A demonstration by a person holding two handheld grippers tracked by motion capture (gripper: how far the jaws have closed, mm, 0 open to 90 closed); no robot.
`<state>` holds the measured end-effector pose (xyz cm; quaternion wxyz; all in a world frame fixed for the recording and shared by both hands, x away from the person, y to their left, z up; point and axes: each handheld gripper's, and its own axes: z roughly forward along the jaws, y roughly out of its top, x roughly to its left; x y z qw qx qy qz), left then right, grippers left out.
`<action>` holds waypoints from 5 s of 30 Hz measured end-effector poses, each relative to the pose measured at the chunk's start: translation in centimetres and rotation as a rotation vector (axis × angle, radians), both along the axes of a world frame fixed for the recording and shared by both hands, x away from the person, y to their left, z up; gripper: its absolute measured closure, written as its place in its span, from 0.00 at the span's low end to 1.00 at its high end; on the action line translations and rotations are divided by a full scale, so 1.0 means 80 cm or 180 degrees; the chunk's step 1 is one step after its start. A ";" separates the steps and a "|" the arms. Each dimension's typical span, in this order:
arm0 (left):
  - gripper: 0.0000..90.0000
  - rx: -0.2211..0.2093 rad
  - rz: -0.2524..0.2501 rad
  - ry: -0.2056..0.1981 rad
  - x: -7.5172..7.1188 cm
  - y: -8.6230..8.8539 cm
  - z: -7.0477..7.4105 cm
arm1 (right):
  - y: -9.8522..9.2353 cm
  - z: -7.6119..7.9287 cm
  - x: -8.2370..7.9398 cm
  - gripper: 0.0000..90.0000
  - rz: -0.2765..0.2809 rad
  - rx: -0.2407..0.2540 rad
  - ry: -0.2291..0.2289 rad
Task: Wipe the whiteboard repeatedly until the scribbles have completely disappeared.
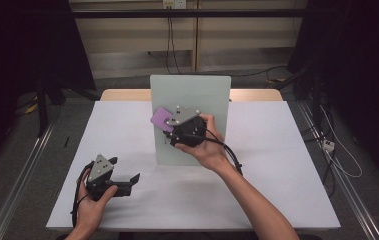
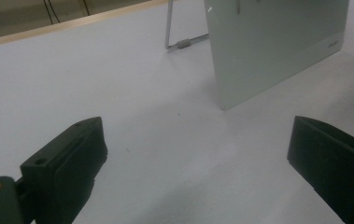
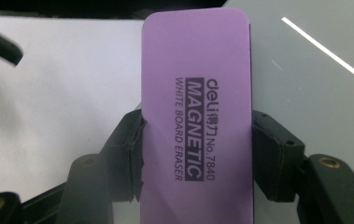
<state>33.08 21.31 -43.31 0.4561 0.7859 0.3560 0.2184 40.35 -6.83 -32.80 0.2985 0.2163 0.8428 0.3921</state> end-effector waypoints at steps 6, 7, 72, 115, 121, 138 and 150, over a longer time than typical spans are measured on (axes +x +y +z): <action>0.05 0.0004 -0.0010 -0.0008 0.000 -0.001 0.000 | 0.000 0.007 0.002 0.47 -0.0042 -0.0009 -0.0053; 0.05 0.0006 -0.0007 -0.0004 0.000 -0.001 0.000 | 0.002 0.003 0.001 0.47 -0.0027 -0.0034 -0.0038; 0.05 0.0019 -0.0010 -0.0001 0.000 -0.002 0.000 | 0.009 -0.051 -0.016 0.47 0.0090 -0.0084 0.0240; 0.05 0.0006 -0.0012 0.0006 0.001 -0.004 -0.002 | 0.000 -0.037 -0.014 0.47 -0.0018 -0.0031 0.0075; 0.05 0.0037 -0.0031 0.0007 0.000 -0.005 -0.001 | 0.021 -0.079 -0.025 0.46 0.0128 -0.0203 0.0225; 0.05 0.0061 -0.0081 0.0024 0.001 -0.010 -0.004 | 0.026 -0.098 -0.028 0.47 0.0218 -0.0273 0.0475; 0.05 0.0064 -0.0075 0.0031 0.001 -0.011 -0.004 | -0.022 -0.031 -0.016 0.46 -0.0148 0.0107 0.0124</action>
